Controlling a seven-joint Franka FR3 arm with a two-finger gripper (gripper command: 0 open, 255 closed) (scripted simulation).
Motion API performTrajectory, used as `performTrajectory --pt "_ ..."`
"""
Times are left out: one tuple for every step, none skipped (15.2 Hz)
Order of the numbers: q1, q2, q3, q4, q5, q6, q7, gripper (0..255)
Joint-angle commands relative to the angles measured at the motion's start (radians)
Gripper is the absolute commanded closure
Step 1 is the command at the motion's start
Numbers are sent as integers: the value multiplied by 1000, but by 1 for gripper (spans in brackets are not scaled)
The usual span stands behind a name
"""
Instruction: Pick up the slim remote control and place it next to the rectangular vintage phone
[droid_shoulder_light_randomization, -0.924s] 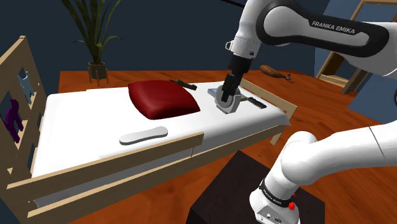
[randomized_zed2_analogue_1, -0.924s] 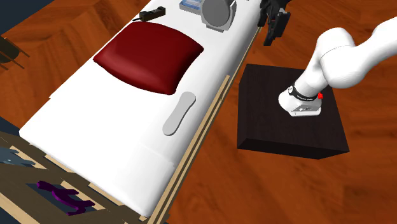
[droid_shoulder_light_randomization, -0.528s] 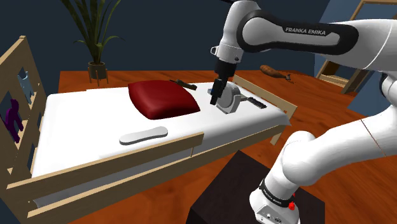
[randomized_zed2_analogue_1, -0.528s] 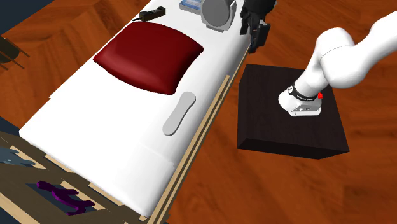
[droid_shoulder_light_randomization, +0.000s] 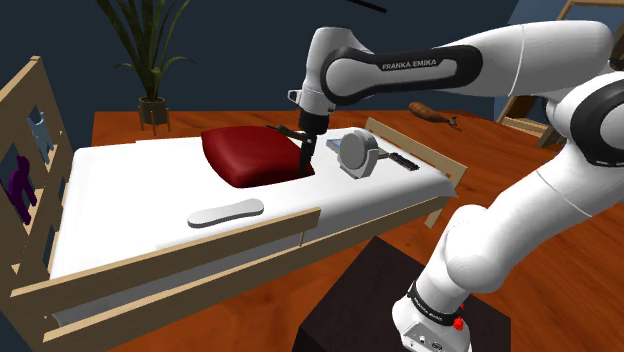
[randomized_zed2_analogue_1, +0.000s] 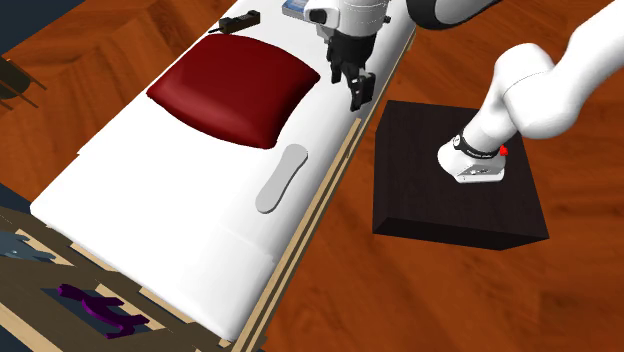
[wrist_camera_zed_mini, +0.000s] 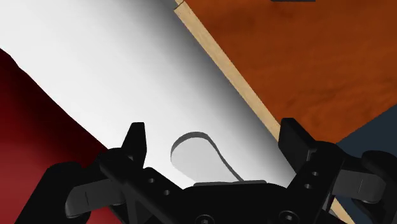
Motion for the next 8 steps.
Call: performTrajectory --pt "14 68 5 27 -8 41 -52 0" --pt "20 103 9 44 -12 61 -75 0" --pt "27 139 13 61 -17 79 -97 0" --pt "33 174 18 79 -22 96 -119 0" --pt "39 209 22 97 -28 112 -140 0" --pt "45 243 28 117 -33 128 -161 0" --pt "51 278 33 137 -40 142 -181 0" --pt "58 312 39 157 -46 156 -201 0"
